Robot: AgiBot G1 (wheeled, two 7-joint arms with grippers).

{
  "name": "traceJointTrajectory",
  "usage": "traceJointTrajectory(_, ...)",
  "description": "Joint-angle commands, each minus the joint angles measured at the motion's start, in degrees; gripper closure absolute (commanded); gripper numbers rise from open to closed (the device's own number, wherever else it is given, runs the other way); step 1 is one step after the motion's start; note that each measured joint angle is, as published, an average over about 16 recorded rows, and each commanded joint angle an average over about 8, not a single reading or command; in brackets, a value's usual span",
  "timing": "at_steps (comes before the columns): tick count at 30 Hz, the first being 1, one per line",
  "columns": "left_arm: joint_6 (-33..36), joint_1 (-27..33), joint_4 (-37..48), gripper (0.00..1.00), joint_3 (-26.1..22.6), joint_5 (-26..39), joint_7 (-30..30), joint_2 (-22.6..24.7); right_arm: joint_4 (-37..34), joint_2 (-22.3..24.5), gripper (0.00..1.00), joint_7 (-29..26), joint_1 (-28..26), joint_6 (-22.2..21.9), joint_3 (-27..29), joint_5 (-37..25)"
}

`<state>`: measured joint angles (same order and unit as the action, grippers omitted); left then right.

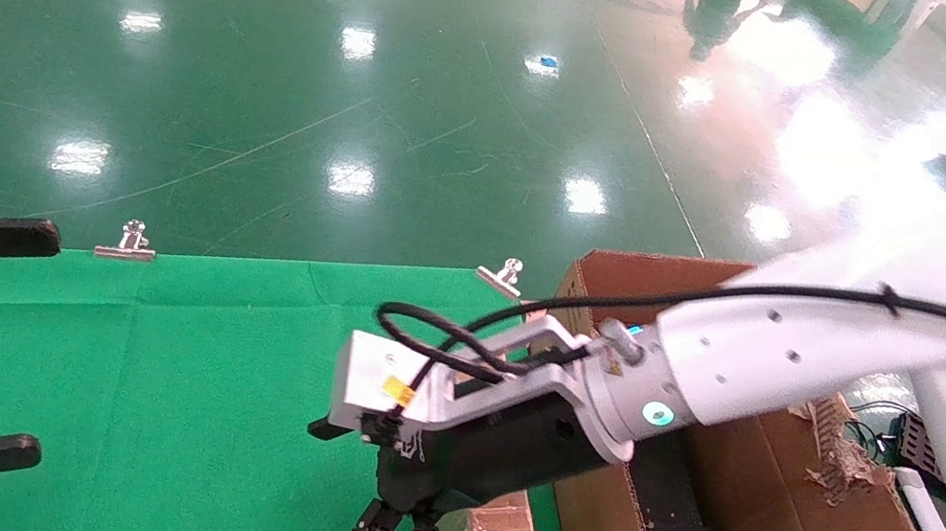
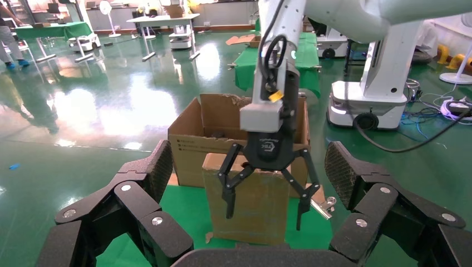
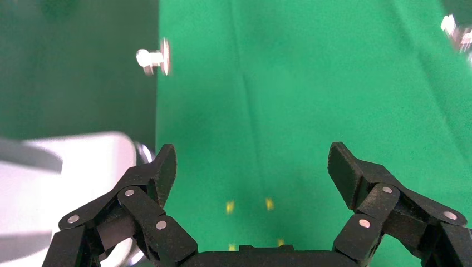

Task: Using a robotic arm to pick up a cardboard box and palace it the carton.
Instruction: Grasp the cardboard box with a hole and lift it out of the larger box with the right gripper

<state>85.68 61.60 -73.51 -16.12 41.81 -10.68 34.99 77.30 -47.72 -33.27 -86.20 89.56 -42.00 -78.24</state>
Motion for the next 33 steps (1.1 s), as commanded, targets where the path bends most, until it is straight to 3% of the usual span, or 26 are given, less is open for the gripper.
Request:
traceJointTrajectory(1,0.0,0.0,0.0,0.0,-0.01,-0.01,0.0,0.0,-0.09,-1.43,0.0,-2.27,-2.9,0.74,-2.81,-3.4)
traceJointTrajectory(10,-0.02,0.01,0.0,0.0,-0.05,-0.03,0.02,-0.02,-0.02,-0.77,0.0,-7.25,-19.13,1.27,-16.2,-6.27)
traceJointTrajectory(16,-0.03,0.02,0.0,0.0,-0.07,-0.05,0.04,-0.03,0.12,-0.19,0.0,-8.98,-26.61,0.9,-24.5,-6.9)
traceJointTrajectory(24,-0.05,0.02,0.0,0.0,-0.11,-0.07,0.05,-0.04,0.27,-0.61,0.0,-9.19,-30.2,0.05,-32.93,-6.05)
traceJointTrajectory(33,-0.06,0.03,0.0,0.0,-0.14,-0.1,0.07,-0.06,0.24,-1.24,0.0,-10.8,-31.82,-1.2,-37.67,-4.98)
